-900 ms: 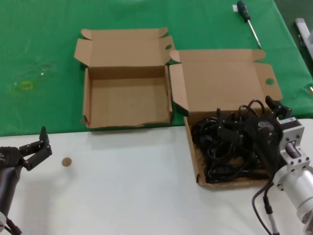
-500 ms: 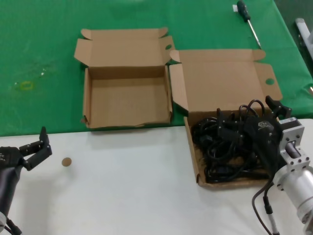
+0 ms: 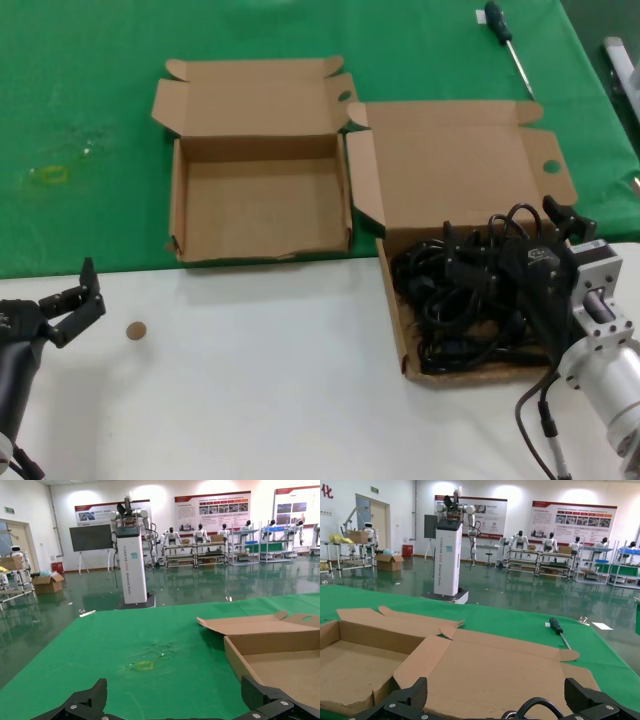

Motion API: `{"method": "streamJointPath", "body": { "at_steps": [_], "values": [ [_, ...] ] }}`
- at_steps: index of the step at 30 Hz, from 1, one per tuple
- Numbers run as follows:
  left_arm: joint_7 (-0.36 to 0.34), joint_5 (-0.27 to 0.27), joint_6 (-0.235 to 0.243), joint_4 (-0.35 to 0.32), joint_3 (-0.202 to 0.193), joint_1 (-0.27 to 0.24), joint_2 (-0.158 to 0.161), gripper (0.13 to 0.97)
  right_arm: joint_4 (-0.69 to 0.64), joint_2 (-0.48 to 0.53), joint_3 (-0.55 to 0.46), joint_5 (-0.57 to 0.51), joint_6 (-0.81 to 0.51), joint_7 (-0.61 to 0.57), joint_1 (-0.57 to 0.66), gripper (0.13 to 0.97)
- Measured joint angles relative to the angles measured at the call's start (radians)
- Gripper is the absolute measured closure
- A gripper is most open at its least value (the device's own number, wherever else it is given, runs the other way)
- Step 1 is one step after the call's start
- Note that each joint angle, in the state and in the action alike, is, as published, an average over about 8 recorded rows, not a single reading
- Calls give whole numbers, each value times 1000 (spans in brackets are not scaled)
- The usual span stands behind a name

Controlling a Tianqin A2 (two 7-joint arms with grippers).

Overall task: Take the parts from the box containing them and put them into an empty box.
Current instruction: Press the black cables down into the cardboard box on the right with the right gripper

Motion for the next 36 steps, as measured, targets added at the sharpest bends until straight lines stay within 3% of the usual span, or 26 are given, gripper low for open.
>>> {"method": "streamJointPath", "body": {
  "at_steps": [10, 19, 27, 31, 36],
  "values": [
    [0, 0, 0, 0, 0, 0, 0, 202, 3, 6, -7, 4, 7, 4, -1, 129],
    [0, 0, 0, 0, 0, 0, 0, 338, 16, 49, -53, 17, 30, 10, -6, 129],
    [0, 0, 0, 0, 0, 0, 0, 546, 30, 176, -124, 47, 32, 26, 0, 129],
    [0, 0, 0, 0, 0, 0, 0, 546, 30, 252, -140, 48, -2, 30, 15, 129],
    [0, 0, 0, 0, 0, 0, 0, 673, 18, 333, -118, 29, -103, -5, 36, 129]
  ]
}}
